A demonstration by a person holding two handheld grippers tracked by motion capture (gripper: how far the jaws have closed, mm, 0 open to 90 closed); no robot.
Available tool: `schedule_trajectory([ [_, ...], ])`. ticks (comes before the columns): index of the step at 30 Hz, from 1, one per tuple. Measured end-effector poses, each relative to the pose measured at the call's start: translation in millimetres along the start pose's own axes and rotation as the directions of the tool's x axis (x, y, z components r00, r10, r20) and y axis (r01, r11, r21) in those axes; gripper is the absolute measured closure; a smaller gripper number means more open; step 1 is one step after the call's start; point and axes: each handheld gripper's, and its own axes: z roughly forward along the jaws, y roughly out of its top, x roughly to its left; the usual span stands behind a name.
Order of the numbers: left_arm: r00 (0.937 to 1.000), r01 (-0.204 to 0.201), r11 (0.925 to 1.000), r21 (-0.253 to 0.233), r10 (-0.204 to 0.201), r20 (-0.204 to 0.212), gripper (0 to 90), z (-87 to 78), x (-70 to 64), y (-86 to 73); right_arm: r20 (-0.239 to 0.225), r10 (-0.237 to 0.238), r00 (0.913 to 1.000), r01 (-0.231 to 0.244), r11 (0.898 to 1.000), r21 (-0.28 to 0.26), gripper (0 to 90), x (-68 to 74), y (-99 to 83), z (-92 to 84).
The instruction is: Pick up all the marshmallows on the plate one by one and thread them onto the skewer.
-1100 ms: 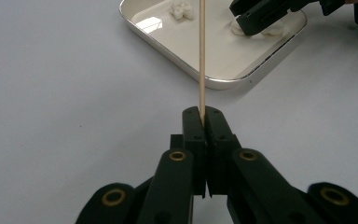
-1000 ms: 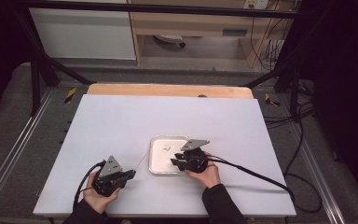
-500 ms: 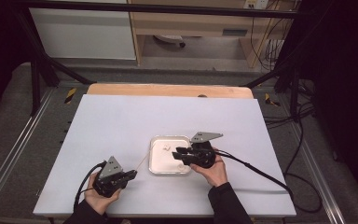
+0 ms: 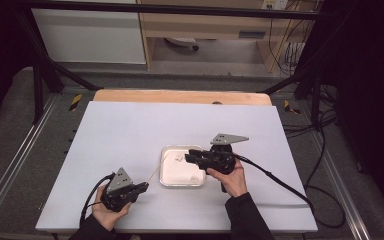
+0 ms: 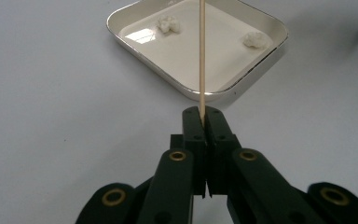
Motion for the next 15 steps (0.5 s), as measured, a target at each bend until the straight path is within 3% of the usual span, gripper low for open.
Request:
schedule_trajectory([
  [15, 1.0000, -0.002, 0.9998, -0.017, 0.002, 0.003, 88.6, -0.6, -1.4, 0.6, -0.074, 0.062, 0.9954, -0.065, 0.997, -0.047, 71.6, 7.4, 21.2, 20.8],
])
